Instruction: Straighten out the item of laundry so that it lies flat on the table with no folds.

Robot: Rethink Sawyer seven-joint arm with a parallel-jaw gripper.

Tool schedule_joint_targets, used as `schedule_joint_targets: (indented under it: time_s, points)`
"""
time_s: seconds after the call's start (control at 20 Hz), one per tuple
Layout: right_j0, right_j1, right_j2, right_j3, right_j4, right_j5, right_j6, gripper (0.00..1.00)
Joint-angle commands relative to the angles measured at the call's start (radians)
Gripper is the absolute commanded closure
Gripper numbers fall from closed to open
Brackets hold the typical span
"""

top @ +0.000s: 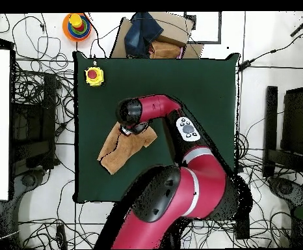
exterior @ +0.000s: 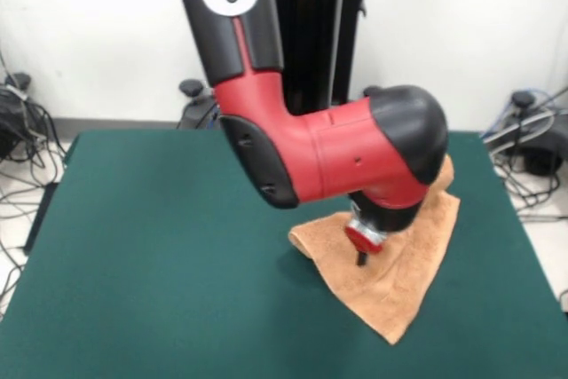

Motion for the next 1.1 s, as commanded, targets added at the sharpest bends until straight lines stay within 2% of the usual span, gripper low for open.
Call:
schedule_joint_targets:
  time_s: [0.05,0.45,0.75,0.95,1.1]
  points:
    - [0.018,0.023,0.046,-0.025,0.023,-0.014,-0.048,0.00]
    - [0.024,0.017,0.043,-0.060,0.022,0.001,-0.110,0.00]
    - [0.036,0.009,0.025,-0.033,0.005,-0.041,-0.064,0.00]
    - [-0.006,0.010,0.062,0.032,0.114,0.135,-0.102,0.00]
    - [-0.005,-0.015,0.056,0.050,0.118,0.135,-0.103,0.00]
